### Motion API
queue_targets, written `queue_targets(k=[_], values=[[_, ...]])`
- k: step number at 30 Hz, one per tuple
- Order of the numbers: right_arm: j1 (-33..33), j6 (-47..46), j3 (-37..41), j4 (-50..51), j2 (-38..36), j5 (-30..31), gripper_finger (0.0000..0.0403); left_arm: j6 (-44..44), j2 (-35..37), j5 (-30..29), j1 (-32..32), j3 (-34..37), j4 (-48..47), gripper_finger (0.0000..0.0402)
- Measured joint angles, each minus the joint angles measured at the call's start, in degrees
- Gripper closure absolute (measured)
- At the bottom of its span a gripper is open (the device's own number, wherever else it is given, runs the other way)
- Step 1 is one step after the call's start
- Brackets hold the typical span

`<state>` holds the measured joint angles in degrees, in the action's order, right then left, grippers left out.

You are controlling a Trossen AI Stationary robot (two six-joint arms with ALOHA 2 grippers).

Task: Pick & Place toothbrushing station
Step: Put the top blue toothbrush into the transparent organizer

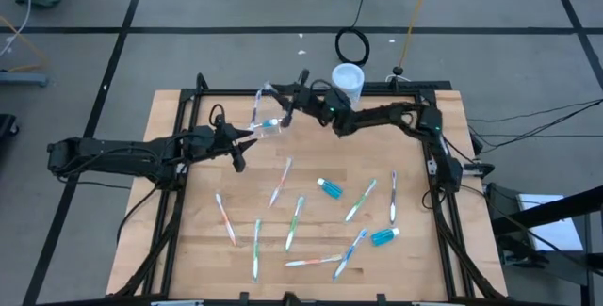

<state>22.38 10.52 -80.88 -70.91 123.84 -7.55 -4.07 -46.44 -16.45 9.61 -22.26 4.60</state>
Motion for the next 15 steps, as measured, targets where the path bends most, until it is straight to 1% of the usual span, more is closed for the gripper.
queue_targets(k=[4,7,8,11,12,15], values=[[1.5,-4.8,-3.1,0.2,5.4,0.0,0.0346,1.7,0.0,0.0,0.0,0.0,0.0,0.0270],[1.9,-5.3,-4.1,-1.1,7.8,0.0,0.0346,2.2,0.0,0.0,0.0,0.0,0.0,0.0270],[2.0,-5.3,-4.1,-1.9,7.9,0.0,0.0346,2.2,0.0,0.0,0.0,0.0,0.0,0.0270],[2.0,-0.5,-4.3,-3.0,7.5,0.1,0.0342,2.3,0.0,0.0,0.0,0.0,0.0,0.0270],[2.0,-0.5,-4.3,-3.0,7.3,0.1,0.0341,2.3,0.0,0.0,0.0,0.0,0.0,0.0270],[2.5,-6.8,-4.3,2.2,5.9,-0.2,0.0334,2.3,0.0,0.0,0.0,0.0,0.0,0.0270]])
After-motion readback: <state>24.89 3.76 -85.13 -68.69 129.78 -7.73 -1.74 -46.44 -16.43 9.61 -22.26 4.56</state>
